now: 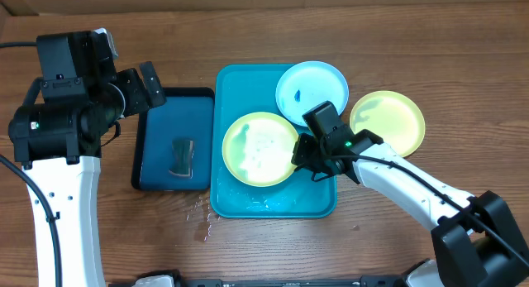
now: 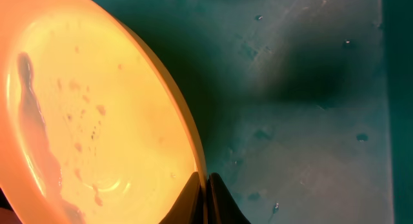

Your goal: Clean dirty plates on tray and stack at the side

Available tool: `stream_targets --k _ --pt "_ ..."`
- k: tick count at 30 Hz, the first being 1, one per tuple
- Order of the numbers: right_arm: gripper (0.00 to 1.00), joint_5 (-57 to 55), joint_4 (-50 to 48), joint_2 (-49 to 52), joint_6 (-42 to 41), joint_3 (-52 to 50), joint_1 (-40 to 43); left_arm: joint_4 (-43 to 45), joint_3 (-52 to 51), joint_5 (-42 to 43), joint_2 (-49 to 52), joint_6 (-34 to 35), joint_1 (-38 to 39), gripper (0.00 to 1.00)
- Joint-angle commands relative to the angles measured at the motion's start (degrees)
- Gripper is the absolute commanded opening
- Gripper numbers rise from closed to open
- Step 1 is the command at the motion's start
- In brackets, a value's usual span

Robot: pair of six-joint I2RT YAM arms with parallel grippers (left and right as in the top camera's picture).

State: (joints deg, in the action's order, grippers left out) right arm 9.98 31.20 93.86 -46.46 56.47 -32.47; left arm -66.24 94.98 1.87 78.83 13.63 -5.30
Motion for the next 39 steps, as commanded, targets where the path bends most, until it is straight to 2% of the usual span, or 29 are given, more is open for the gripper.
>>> stream_targets --k 1,5,13,19,26,39 --pt "0.04 -2.8 1.7 -1.3 0.7 5.4 -0.9 0.0 0.4 -0.6 0.3 0.7 0.0 1.0" --pt "0.04 -6.6 2.9 -1.3 2.0 9.6 -2.6 0.0 0.4 -0.6 0.3 0.7 0.0 1.0" --pt "0.04 -2.4 -8.9 -1.2 -0.2 10.0 -4.3 0.0 0.4 -0.6 0.3 0.7 0.0 1.0" --pt "0.04 -1.6 -10.4 -1.2 1.4 10.0 -4.3 0.0 0.4 -0.6 0.3 0.7 0.0 1.0" --pt "0.04 -11.5 -12.1 -1.2 2.2 10.0 -6.5 0.0 0.4 -0.6 0.3 0.7 0.0 1.0" --pt "0.04 -22.4 -24.9 3.3 5.5 10.0 -13.4 0.0 0.4 -0.6 0.3 0.7 0.0 1.0"
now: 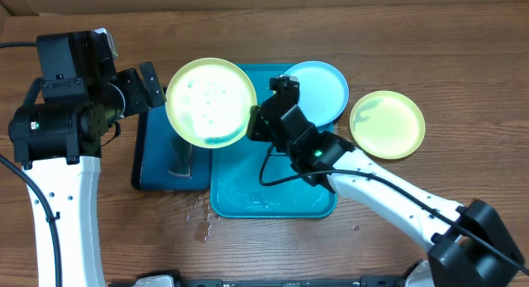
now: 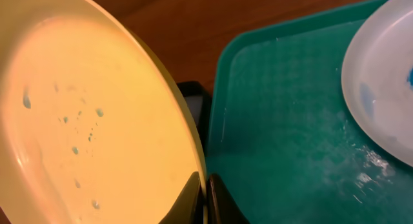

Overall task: Clean dirty plates on tray and stack at the side
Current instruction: 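Lift the yellow plate with the right gripper and tilt it over the water tray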

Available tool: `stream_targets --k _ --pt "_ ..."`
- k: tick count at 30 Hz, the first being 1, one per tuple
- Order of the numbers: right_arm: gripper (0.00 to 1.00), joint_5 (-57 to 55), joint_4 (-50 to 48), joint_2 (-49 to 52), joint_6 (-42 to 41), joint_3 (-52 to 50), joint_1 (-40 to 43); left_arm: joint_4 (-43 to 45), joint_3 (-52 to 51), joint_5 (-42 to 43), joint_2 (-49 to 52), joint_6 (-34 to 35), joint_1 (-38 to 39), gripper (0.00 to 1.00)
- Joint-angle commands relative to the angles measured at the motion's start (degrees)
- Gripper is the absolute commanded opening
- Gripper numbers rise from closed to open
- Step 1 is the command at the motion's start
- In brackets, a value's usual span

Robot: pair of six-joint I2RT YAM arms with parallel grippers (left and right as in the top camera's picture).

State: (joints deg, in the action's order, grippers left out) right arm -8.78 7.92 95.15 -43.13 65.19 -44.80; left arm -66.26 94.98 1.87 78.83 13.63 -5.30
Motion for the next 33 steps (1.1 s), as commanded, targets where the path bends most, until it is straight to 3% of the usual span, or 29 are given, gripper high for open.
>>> stream_targets --k 1,15,25,33 --pt "0.04 -4.0 -2.7 3.0 3.4 1.4 -1.5 0.1 0.4 -0.6 0.3 0.7 0.0 1.0" --pt "0.04 -10.8 -5.0 7.6 17.0 7.5 -2.6 0.1 0.4 -0.6 0.3 0.7 0.1 1.0" --pt "0.04 -21.1 -13.5 7.6 39.3 7.6 -7.5 0.1 0.4 -0.6 0.3 0.7 0.1 1.0" --pt "0.04 -21.2 -20.9 7.6 54.4 7.6 -9.7 0.1 0.4 -0.6 0.3 0.7 0.1 1.0"
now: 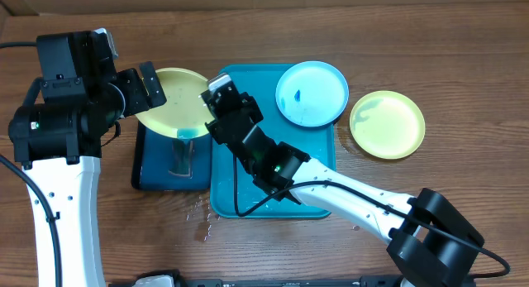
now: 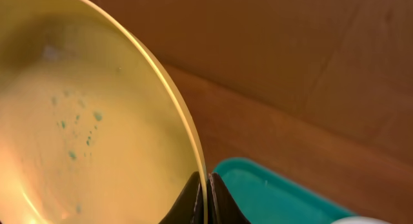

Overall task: Clean dirty plates on tray and stack at the side
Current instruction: 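Lift the yellow plate with the right gripper and tilt it over the water tray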

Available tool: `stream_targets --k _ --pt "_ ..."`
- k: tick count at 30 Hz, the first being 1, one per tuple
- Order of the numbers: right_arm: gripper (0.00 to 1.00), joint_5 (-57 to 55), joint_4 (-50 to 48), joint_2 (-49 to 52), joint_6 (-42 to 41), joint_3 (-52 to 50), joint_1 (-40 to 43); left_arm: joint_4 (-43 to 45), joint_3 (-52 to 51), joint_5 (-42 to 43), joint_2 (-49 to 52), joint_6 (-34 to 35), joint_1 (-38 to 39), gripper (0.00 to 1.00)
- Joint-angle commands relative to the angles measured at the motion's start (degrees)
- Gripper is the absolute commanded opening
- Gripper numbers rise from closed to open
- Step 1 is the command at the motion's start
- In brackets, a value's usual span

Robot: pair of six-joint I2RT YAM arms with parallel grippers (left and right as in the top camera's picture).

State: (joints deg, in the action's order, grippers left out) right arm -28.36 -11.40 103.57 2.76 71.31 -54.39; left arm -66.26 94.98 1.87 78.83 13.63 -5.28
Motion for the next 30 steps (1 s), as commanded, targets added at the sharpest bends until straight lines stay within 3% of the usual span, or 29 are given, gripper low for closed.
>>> stream_targets --k 1,7,19,30 --pt "0.04 -1.7 -2.3 -0.8 10.0 1.5 -0.2 0.1 0.4 -0.6 0.3 0.7 0.0 1.0" --pt "0.04 -1.7 -6.3 -0.8 20.2 1.5 -0.5 0.1 0.4 -0.6 0.3 0.7 0.0 1.0" --pt "0.04 -1.6 -9.6 -0.9 21.3 1.5 -1.1 0.1 0.4 -0.6 0.3 0.7 0.0 1.0" --pt "0.04 -1.6 -12.3 -0.9 29.1 1.5 -1.2 0.1 0.4 -0.6 0.3 0.7 0.0 1.0"
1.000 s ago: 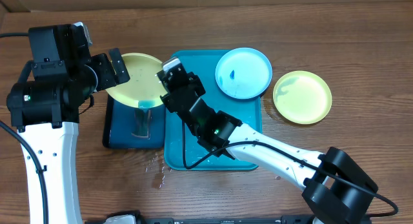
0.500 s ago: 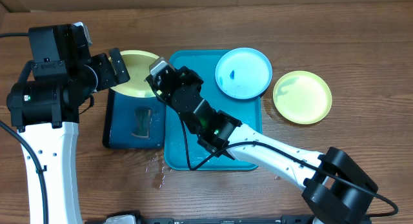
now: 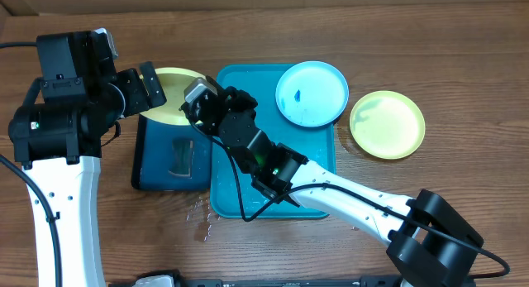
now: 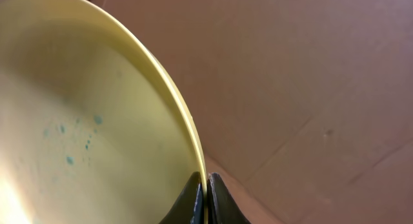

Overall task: Clean dirty plates on tray and stack at the side
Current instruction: 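Lift the yellow plate with the right gripper and tilt it over the water tray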

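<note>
My right gripper [image 3: 197, 105] is shut on the rim of a yellow plate [image 3: 175, 93], which it holds tilted steeply over the back of the dark blue tray [image 3: 139, 159]. In the right wrist view the fingertips [image 4: 206, 182] pinch the plate [image 4: 97, 133], whose face shows small teal specks. A light blue plate [image 3: 312, 93] with a blue stain lies at the back right of the teal tray [image 3: 318, 155]. Another yellow plate [image 3: 387, 123] rests on the table to the right. My left gripper [image 3: 147, 87] hangs open just left of the held plate.
A grey sponge [image 3: 182, 157] lies in the dark blue tray. Water drops spot the table in front of the teal tray. A cardboard wall runs along the back of the table.
The held yellow plate now stands steeper and a little further back-left over the dark tray. The right wrist view now shows only plate and cardboard wall. The left arm has not moved.
First the right gripper was shut on the rim of the wet yellow plate lying in the teal tray. Then the plate was held up over the seam between the two trays. Then it hung tilted over the dark tray's back, and now steeper there.
</note>
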Available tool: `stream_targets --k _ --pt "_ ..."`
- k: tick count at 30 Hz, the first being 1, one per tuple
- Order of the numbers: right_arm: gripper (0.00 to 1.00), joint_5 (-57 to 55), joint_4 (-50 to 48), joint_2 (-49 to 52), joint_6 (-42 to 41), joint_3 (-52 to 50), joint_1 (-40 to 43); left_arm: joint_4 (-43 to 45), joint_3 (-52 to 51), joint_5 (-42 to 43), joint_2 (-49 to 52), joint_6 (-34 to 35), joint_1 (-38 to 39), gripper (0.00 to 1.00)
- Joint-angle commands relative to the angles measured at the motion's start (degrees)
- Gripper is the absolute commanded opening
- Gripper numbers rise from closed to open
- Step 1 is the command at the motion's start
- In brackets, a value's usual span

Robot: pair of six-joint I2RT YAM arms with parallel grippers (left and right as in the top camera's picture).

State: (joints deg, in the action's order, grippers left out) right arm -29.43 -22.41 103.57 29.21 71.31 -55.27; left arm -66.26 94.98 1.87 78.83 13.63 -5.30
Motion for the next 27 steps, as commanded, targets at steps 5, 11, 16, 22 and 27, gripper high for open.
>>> stream_targets --k 5,11,16,22,27 --pt "0.04 -0.6 -1.5 -0.9 2.8 1.5 -0.3 0.1 0.4 -0.6 0.3 0.7 0.1 1.0" --pt "0.04 -0.6 -2.1 -0.9 2.8 1.5 -0.3 0.1 0.4 -0.6 0.3 0.7 0.1 1.0" --pt "0.04 -0.5 -2.4 -1.0 2.8 1.5 -0.3 0.1 0.4 -0.6 0.3 0.7 0.1 1.0" --pt "0.04 -0.5 -2.4 -1.0 2.8 1.5 -0.4 0.1 0.4 -0.6 0.3 0.7 0.1 1.0" --pt "0.04 -0.5 -2.4 -1.0 2.8 1.5 -0.4 0.1 0.4 -0.6 0.3 0.7 0.1 1.0"
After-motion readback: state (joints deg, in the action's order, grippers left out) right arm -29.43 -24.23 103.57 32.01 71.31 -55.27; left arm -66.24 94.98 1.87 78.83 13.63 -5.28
